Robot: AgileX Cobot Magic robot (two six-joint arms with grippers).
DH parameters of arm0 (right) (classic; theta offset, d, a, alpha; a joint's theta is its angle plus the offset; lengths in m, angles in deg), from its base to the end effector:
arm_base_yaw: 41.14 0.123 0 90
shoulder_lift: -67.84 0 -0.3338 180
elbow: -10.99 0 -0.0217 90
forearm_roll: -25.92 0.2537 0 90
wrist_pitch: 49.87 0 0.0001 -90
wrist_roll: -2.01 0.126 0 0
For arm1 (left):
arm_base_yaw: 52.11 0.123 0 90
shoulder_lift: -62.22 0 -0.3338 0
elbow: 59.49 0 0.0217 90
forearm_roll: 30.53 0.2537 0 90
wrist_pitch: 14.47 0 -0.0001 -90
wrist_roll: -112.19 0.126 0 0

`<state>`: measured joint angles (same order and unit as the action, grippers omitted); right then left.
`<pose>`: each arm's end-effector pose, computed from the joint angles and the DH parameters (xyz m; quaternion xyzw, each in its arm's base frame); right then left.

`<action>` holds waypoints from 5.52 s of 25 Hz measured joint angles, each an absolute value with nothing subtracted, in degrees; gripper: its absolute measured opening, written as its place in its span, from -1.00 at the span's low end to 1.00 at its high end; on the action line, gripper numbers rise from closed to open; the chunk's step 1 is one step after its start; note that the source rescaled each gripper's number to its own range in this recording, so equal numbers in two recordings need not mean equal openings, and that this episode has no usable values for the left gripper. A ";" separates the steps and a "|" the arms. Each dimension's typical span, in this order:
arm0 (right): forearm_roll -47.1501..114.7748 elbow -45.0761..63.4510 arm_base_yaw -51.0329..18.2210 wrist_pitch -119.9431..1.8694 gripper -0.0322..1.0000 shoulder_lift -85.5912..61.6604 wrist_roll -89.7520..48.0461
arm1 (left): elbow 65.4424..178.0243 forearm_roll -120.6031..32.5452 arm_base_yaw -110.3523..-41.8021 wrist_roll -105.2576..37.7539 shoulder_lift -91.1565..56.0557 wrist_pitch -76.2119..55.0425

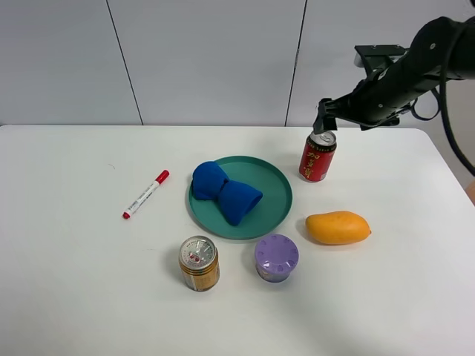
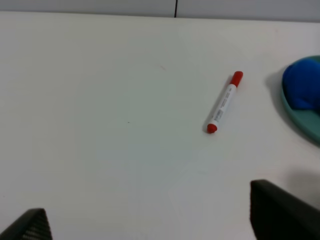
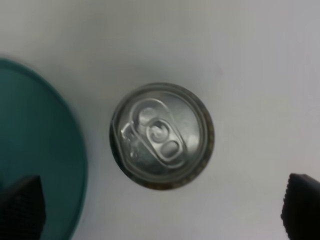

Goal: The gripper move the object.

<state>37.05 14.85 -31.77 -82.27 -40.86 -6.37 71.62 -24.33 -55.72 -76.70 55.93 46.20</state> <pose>0.4146 0.0816 0.2598 -0.0847 0.9474 0.0768 0.2990 -0.0221 0.0133 0.2677 -0.0416 0.8451 -0.0040 0.5330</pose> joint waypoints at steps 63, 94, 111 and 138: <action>36.13 11.55 -22.60 -82.04 -0.92 -41.30 -8.52 | 71.62 -24.33 -55.72 -76.70 55.93 46.20; 35.98 -13.62 16.94 -90.26 -0.92 -64.60 -9.87 | 71.62 -24.33 -55.72 -76.70 55.98 46.20; 36.22 -14.28 17.75 -84.43 -0.92 -70.90 -10.42 | 71.62 -24.33 -55.72 -76.70 55.98 46.20; 35.41 -14.28 17.75 -86.44 0.23 -51.32 -8.62 | 71.62 -24.33 -55.72 -76.70 55.98 46.20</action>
